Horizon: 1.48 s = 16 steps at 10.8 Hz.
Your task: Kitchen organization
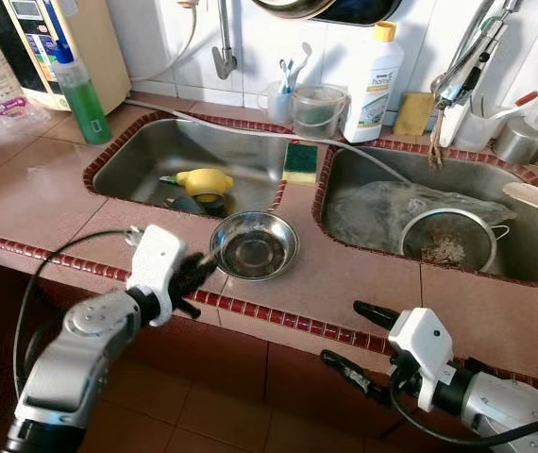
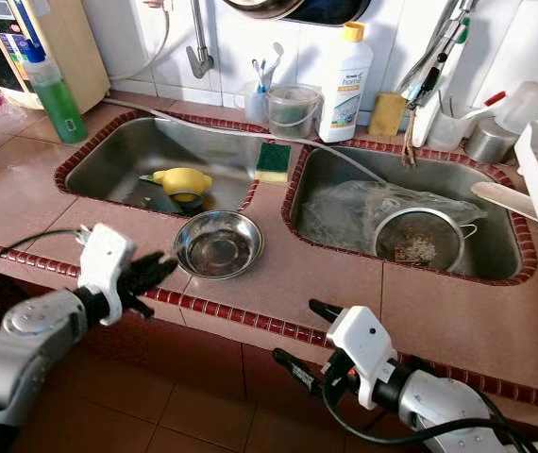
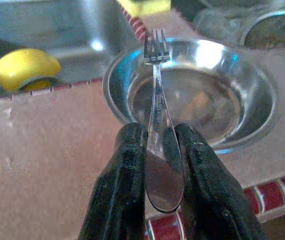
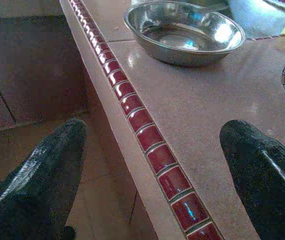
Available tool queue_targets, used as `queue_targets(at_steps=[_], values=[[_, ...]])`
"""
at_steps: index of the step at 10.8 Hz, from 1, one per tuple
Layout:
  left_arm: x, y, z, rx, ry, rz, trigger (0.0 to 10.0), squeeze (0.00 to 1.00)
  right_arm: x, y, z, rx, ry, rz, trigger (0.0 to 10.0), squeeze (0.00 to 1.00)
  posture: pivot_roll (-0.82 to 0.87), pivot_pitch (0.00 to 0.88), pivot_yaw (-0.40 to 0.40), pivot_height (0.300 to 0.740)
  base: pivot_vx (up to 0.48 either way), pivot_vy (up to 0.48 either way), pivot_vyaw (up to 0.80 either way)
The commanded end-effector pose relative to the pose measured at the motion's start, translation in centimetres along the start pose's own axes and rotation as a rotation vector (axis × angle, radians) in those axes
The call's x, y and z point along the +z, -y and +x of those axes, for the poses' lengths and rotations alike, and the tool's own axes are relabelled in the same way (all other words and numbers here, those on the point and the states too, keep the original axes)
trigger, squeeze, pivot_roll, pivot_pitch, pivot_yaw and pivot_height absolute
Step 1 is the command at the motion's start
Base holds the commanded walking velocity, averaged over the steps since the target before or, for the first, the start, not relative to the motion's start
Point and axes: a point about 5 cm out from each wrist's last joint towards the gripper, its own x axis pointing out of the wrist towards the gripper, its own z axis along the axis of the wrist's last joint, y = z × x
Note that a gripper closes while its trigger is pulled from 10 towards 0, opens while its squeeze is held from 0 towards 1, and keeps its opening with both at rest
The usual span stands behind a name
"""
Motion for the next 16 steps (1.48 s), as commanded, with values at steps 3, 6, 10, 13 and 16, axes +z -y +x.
queue_targets(at_steps=[3,6,10,13,16], values=[[1.5,-0.2,-0.3,-0.014,0.058,-0.024,0.0,0.0,0.3,0.4,0.0,-0.019,0.015,-0.003,10.0,0.0,-0.2,0.084,0.037,0.74,0.0,0.0,0.0],[2.7,-0.8,0.1,-0.023,0.098,-0.038,0.0,0.0,1.5,1.9,0.2,-0.122,0.108,0.028,10.0,0.0,-0.2,0.076,0.038,0.74,0.0,0.0,0.0],[4.8,-2.1,1.7,0.033,0.169,-0.028,10.0,0.0,4.1,5.1,1.0,-0.419,0.312,0.073,10.0,0.0,-0.2,0.058,0.039,0.74,0.0,0.0,0.0],[5.3,-2.0,2.7,0.035,0.197,-0.033,10.0,0.0,5.1,7.0,1.1,-0.63,0.413,0.106,10.0,0.0,-0.2,0.042,0.042,0.74,0.0,0.0,0.0],[5.1,-2.0,3.4,0.036,0.193,-0.015,10.0,0.0,5.4,7.9,1.0,-0.731,0.466,0.133,10.0,0.0,-0.21,0.031,0.046,0.74,0.0,0.0,0.0]])
